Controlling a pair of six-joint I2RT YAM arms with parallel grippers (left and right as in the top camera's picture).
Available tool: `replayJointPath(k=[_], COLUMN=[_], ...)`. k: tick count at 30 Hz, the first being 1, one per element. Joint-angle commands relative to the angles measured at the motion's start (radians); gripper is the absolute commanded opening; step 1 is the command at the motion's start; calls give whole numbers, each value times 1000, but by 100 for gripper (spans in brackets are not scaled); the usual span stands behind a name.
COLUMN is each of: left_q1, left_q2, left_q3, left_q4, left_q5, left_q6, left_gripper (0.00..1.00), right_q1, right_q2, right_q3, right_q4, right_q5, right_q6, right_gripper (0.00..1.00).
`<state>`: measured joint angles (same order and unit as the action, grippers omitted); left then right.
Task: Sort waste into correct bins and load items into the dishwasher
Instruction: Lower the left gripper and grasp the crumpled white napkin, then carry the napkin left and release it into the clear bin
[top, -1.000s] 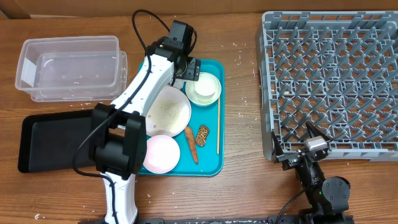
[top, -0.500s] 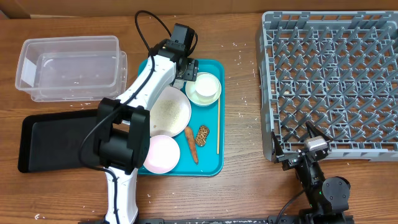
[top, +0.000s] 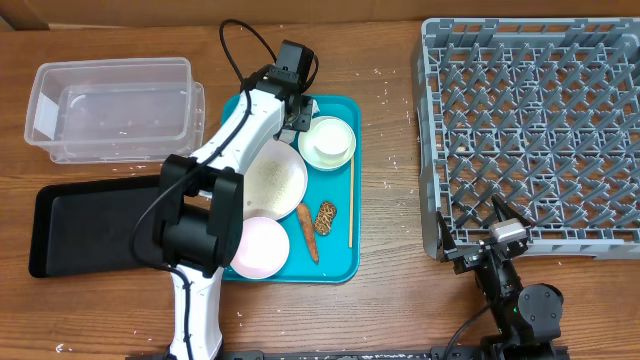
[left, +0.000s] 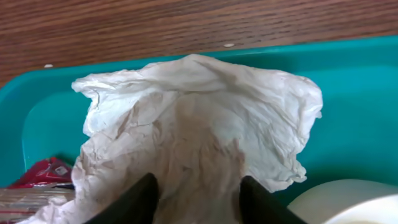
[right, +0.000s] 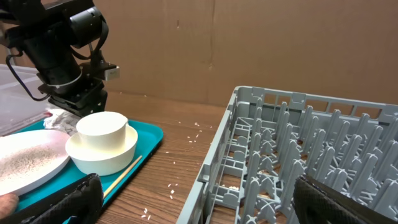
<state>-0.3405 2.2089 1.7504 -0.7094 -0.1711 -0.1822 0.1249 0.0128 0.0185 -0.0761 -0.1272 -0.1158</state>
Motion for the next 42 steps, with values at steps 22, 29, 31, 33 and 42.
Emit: replayJointPath(k=[22, 29, 31, 33, 42], left_q1=[-4, -4, -4, -2, 121], left_q2=[-154, -233, -251, -280, -398], left_q3=[39, 39, 39, 39, 39], left_q4=[-80, -92, -99, -99, -45], left_q5=[-19, -19, -19, -50, -285], left_q6=[-92, -122, -122, -123, -185], left_gripper=[4, 4, 4, 4, 4], right_q1=[-3, -3, -3, -3, -3], right_q2=[-10, -10, -10, -10, -10], right_q3=[-11, -11, -11, -11, -11], right_q4=[3, 3, 3, 3, 3], right_q5=[-5, -5, -5, -5, -5], right_q6=[0, 0, 0, 0, 0], right_gripper=[100, 100, 100, 100, 100])
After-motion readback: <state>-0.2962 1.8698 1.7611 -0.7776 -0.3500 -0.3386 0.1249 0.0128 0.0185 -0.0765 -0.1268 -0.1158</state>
